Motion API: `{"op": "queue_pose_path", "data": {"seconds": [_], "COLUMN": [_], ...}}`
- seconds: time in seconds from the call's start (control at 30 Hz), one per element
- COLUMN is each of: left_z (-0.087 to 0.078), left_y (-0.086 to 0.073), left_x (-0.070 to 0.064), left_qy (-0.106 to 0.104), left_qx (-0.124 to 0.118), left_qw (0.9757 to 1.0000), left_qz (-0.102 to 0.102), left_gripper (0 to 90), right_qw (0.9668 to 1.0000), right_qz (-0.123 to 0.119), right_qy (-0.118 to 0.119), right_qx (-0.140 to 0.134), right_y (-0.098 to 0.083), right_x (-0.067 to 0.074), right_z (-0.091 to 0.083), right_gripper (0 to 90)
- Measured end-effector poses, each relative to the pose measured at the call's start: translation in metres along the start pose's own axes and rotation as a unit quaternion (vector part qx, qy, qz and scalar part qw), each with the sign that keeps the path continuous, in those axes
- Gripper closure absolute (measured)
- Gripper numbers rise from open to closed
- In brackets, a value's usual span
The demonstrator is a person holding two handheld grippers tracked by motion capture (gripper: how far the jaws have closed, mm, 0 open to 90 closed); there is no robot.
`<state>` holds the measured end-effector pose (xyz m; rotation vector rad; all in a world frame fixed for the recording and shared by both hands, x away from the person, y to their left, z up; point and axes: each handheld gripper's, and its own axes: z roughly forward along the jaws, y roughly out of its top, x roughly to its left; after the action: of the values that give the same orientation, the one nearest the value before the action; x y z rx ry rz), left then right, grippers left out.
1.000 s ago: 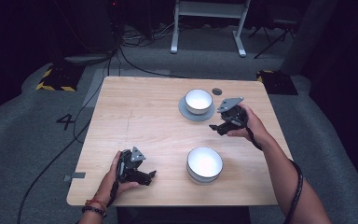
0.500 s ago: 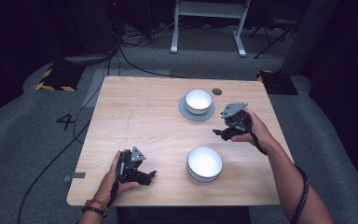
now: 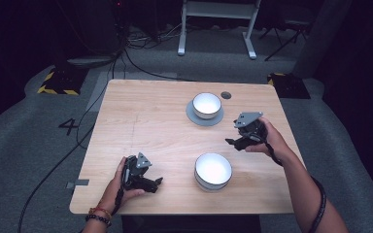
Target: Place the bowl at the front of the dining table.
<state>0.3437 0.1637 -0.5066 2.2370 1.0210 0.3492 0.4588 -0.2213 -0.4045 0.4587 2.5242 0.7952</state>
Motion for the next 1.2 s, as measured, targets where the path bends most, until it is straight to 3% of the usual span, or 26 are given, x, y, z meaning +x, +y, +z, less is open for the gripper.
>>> {"op": "queue_pose_path", "data": {"seconds": [0.57,1.2], "left_z": [0.000,0.000], "left_y": [0.000,0.000], "left_x": [0.000,0.000], "left_qy": [-0.001,0.000], "left_qx": [0.001,0.001], "left_qw": [1.0000,1.0000], "left_qz": [-0.001,-0.001], "left_gripper": [1.0,1.0], "right_qw": [0.9999,0.9994], "right_qz": [0.014,0.032], "right_qy": [-0.005,0.009], "right_qx": [-0.001,0.008], "right_y": [-0.022,-0.049], "right_x": [0.007,0.021], "right_z": [-0.010,-0.010], "right_gripper": [22.3,22.2]}}
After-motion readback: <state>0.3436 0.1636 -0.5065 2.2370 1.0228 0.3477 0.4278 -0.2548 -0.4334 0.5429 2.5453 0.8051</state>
